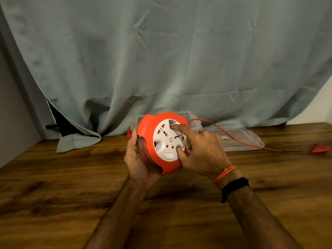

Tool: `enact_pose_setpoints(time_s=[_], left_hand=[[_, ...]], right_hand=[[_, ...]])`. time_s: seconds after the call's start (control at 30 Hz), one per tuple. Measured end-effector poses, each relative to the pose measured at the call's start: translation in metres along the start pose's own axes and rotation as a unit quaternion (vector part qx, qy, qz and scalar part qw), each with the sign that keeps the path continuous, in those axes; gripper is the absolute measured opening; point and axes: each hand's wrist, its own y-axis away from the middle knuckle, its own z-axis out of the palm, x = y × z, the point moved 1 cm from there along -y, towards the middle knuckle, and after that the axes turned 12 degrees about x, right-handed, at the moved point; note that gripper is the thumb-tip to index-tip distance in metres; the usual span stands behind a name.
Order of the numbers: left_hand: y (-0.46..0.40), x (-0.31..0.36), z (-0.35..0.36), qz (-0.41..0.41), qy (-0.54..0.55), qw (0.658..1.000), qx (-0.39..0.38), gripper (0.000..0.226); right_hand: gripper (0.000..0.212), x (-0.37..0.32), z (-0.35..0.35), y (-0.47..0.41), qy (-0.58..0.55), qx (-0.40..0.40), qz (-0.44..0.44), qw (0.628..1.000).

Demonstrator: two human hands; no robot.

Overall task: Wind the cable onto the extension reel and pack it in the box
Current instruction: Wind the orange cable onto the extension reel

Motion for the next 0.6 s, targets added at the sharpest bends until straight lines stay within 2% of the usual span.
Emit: enact_pose_setpoints(time_s=[0.23,0.33,0.5,0.6], left_hand=[[-0.001,0.000,-0.003,-0.007,0.012,1.000,-0.024,0.076],[-0.002,-0.002,-0.001,0.001,0.009,1.000,-0.030,0.074],[-0.001,-0.005,-0.001,0.011,0.005,1.000,-0.015,0.068],[-0.001,-0.005,0.000,0.033,-0.013,0.999,-0.012,0.065]], right_hand=[[0.060,0.003,0.004,0.002,0.018,0.011,-0.012,1.000],[0.062,-0.001,0.003,0.003,0.015,-0.009,0.043,0.999],[0.060,-0.015,0.013,0.013,0.021,0.058,0.120,0.991],[0.066,-0.022,0.016,0.010,0.002,0.048,0.198,0.979]])
